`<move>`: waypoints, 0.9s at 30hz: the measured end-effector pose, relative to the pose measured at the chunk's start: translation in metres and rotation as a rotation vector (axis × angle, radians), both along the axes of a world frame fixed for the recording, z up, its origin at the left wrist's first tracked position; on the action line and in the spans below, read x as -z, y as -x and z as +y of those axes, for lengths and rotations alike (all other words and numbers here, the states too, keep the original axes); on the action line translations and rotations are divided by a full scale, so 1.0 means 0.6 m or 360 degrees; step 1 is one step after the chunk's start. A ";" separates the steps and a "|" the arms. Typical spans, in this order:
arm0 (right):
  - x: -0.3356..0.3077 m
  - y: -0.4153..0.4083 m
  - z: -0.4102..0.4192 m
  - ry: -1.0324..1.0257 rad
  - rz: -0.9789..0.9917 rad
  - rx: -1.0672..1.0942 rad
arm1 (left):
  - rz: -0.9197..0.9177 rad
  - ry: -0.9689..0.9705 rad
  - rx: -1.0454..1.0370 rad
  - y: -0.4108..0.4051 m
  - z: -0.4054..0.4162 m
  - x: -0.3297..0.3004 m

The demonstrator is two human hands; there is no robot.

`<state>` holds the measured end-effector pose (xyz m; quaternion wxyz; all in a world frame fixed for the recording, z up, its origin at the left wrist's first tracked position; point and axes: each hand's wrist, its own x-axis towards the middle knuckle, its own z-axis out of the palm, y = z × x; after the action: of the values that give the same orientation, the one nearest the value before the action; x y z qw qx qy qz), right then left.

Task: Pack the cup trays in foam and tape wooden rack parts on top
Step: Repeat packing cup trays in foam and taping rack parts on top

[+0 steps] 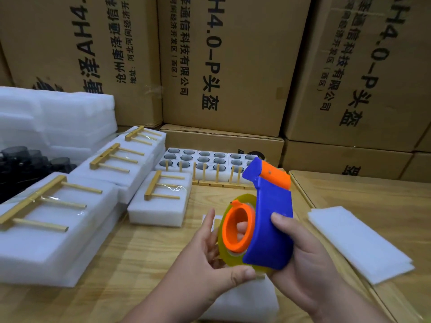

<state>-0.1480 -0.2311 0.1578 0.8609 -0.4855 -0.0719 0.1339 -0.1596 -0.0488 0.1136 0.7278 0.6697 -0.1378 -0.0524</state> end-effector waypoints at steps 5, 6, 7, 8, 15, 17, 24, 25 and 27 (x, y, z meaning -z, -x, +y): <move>-0.002 -0.015 -0.036 0.1277 -0.0769 0.0217 | -0.0195 -0.0116 -0.0203 0.002 0.043 -0.019; 0.002 -0.022 -0.046 0.1605 -0.0987 0.0398 | -0.0265 -0.0123 -0.0236 0.003 0.051 -0.025; 0.008 -0.028 -0.055 0.1847 -0.1147 0.0564 | -0.0345 -0.0147 -0.0260 0.004 0.057 -0.033; 0.013 -0.032 -0.062 0.1979 -0.1241 0.0679 | -0.0429 -0.0186 -0.0279 0.006 0.062 -0.041; 0.022 -0.032 -0.080 0.1929 -0.1454 0.0780 | -0.0784 -0.0672 -0.0375 0.021 0.066 -0.084; 0.023 -0.032 -0.082 0.1953 -0.1466 0.0764 | -0.0825 -0.0781 -0.0381 0.021 0.066 -0.094; 0.025 -0.030 -0.087 0.1980 -0.1552 0.0693 | -0.1112 -0.0966 -0.0353 0.014 0.062 -0.115; 0.027 -0.031 -0.087 0.1982 -0.1544 0.0691 | -0.1148 -0.1005 -0.0366 0.014 0.061 -0.117; 0.030 -0.031 -0.087 0.1981 -0.1539 0.0688 | -0.1204 -0.1066 -0.0396 0.014 0.057 -0.119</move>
<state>-0.1293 -0.2834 0.1397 0.3144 -0.8819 -0.2527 -0.2440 -0.1682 -0.0143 0.1848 0.3737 0.8494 -0.2862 0.2389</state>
